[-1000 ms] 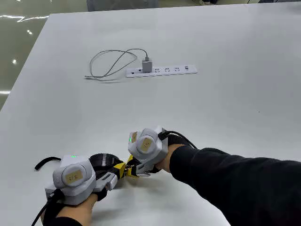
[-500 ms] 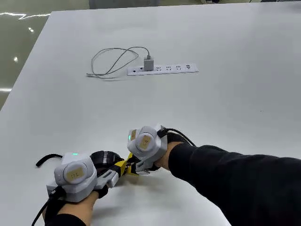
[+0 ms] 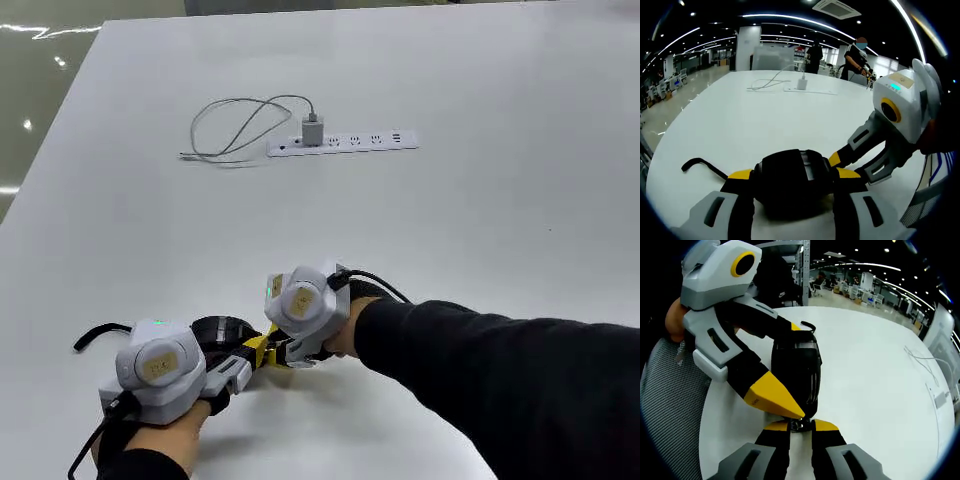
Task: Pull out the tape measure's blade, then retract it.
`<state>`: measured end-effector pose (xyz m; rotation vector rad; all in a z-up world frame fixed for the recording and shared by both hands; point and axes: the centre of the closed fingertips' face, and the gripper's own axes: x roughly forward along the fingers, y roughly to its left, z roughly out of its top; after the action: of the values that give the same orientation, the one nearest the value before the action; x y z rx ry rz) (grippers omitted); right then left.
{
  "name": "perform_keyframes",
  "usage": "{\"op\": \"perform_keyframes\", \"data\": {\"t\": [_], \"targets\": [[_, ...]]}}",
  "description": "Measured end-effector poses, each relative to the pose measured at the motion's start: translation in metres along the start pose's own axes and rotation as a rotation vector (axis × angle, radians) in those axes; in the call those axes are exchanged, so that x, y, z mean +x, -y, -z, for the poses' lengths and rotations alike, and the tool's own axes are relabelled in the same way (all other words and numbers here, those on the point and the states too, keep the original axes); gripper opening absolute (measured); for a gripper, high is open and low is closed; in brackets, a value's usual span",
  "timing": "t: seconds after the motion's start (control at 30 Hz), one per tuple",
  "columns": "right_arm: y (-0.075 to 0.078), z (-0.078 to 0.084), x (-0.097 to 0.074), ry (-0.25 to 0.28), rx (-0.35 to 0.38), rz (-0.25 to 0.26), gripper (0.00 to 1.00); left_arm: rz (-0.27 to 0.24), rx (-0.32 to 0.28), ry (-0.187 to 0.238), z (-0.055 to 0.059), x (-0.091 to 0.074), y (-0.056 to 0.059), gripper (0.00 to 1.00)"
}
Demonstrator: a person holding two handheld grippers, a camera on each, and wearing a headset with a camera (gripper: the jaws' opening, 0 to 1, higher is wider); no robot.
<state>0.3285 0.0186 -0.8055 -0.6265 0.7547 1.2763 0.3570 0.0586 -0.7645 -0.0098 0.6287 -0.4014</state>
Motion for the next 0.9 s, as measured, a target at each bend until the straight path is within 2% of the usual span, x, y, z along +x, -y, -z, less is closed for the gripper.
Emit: {"op": "perform_keyframes", "data": {"t": [0.03, 0.07, 0.1, 0.17, 0.23, 0.33, 0.47, 0.57, 0.63, 0.67, 0.7, 0.77, 0.8, 0.9], "targets": [[0.0, 0.0, 0.0, 0.003, 0.009, -0.001, 0.13, -0.002, 0.072, 0.027, -0.006, 0.0, -0.001, 0.61], [0.001, 0.0, 0.0, 0.003, 0.008, 0.001, 0.14, -0.03, 0.113, 0.037, -0.009, -0.002, -0.004, 0.64], [0.003, 0.0, -0.001, 0.005, 0.009, 0.007, 0.16, -0.02, 0.119, 0.03, -0.009, -0.001, -0.003, 0.66], [0.002, -0.001, -0.004, 0.012, 0.006, 0.007, 0.17, 0.005, 0.075, 0.01, -0.007, -0.001, -0.003, 0.65], [0.003, -0.003, -0.006, 0.02, 0.012, 0.01, 0.17, 0.009, 0.077, 0.007, -0.008, -0.001, -0.007, 0.68], [0.003, -0.006, -0.01, 0.037, 0.014, 0.017, 0.17, 0.042, 0.067, -0.006, -0.007, -0.002, -0.01, 0.71], [0.004, -0.009, -0.016, 0.062, 0.041, 0.03, 0.18, 0.068, 0.071, -0.003, -0.01, -0.005, -0.014, 0.75], [0.004, -0.007, -0.024, 0.083, 0.065, 0.043, 0.21, 0.111, 0.107, -0.016, -0.008, -0.005, -0.014, 0.86], [0.003, -0.002, -0.029, 0.088, 0.062, 0.053, 0.23, 0.199, 0.118, -0.022, -0.005, -0.005, -0.004, 0.99], [0.003, 0.002, -0.033, 0.086, 0.072, 0.065, 0.24, 0.216, 0.146, -0.057, 0.003, -0.006, -0.004, 0.99], [0.004, 0.004, -0.036, 0.094, 0.097, 0.071, 0.26, 0.216, 0.18, -0.073, 0.006, -0.006, -0.006, 0.99], [0.006, 0.01, -0.043, 0.102, 0.141, 0.091, 0.31, 0.231, 0.235, -0.049, 0.003, -0.008, -0.008, 0.99], [0.007, 0.012, -0.046, 0.106, 0.155, 0.102, 0.31, 0.23, 0.244, -0.05, 0.003, -0.009, -0.01, 0.99], [0.007, 0.015, -0.06, 0.134, 0.16, 0.123, 0.31, 0.273, 0.289, -0.067, 0.006, -0.014, -0.011, 0.99]]}}
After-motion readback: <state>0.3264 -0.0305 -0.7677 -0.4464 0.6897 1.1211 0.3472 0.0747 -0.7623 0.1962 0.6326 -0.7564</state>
